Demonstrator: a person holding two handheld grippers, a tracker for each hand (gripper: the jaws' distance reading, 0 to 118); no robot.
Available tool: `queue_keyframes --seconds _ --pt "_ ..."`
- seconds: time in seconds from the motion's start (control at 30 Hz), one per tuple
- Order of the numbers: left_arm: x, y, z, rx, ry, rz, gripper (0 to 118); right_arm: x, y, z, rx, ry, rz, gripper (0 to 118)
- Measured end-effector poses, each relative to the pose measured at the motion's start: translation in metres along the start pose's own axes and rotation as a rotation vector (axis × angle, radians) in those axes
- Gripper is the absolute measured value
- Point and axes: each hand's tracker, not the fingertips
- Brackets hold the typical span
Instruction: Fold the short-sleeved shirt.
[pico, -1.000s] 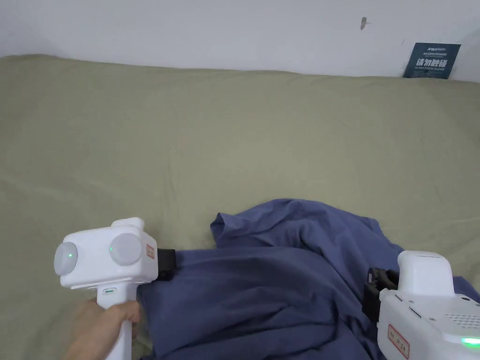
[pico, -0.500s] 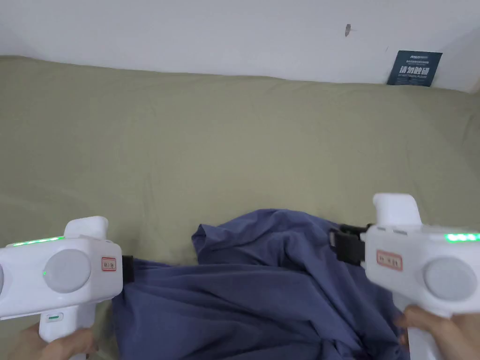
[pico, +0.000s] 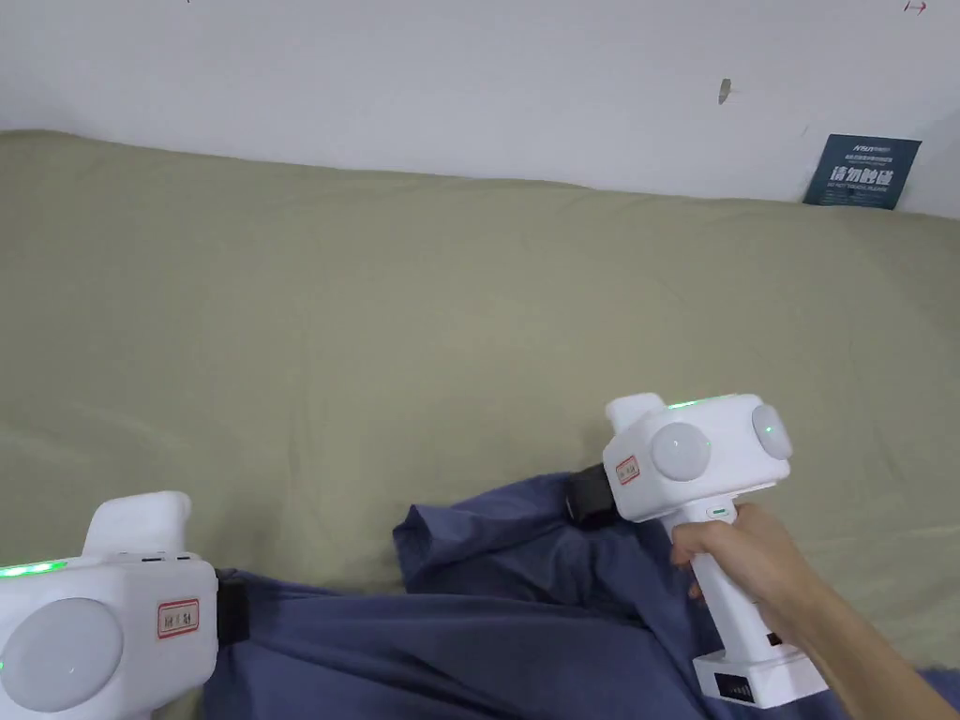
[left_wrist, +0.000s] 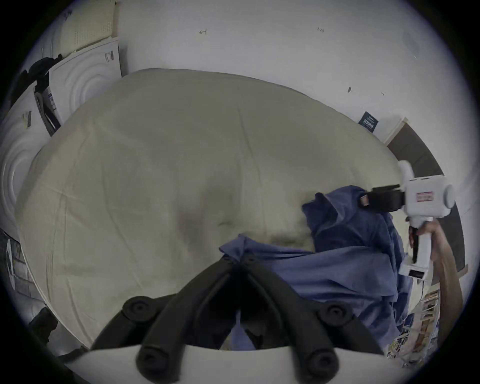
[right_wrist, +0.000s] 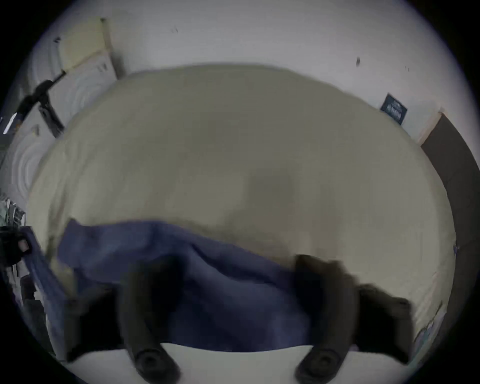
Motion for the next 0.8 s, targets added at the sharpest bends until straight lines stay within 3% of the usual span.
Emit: queue_keyframes --seconds 0.07,0.1,0.13,0.3,0.47,0.67,0.73,0.8 --pt "0.002 0.000 0.002 -0.004 0.004 -0.006 0 0.006 -0.001 0.016 0.109 0.037 -0.076 72" --pt "0.001 0.002 0.002 0.005 0.002 -0.018 0 0.008 -0.001 0.022 0.144 0.051 -0.056 49" --pt "0.002 0.004 0.002 0.000 0.009 -0.025 0 0.011 -0.001 0.020 0.114 0.058 -0.048 0" --pt "0.006 0.011 0.021 0.040 -0.002 -0.039 0 0.030 0.001 0.048 0.130 0.095 -0.145 0" --pt "0.010 0.021 0.052 0.092 0.009 -0.070 0 0.046 -0.005 0.114 0.240 0.034 -0.146 0" --pt "0.020 0.056 0.095 0.227 0.104 -0.161 0 0.096 -0.016 0.221 0.383 -0.071 -0.243 0" --pt "0.020 0.076 0.110 0.243 0.113 -0.131 0 0.117 -0.014 0.251 0.418 -0.108 -0.285 0" --pt "0.025 0.098 0.129 0.327 0.111 -0.147 0 0.139 -0.015 0.288 0.475 -0.132 -0.357 0"
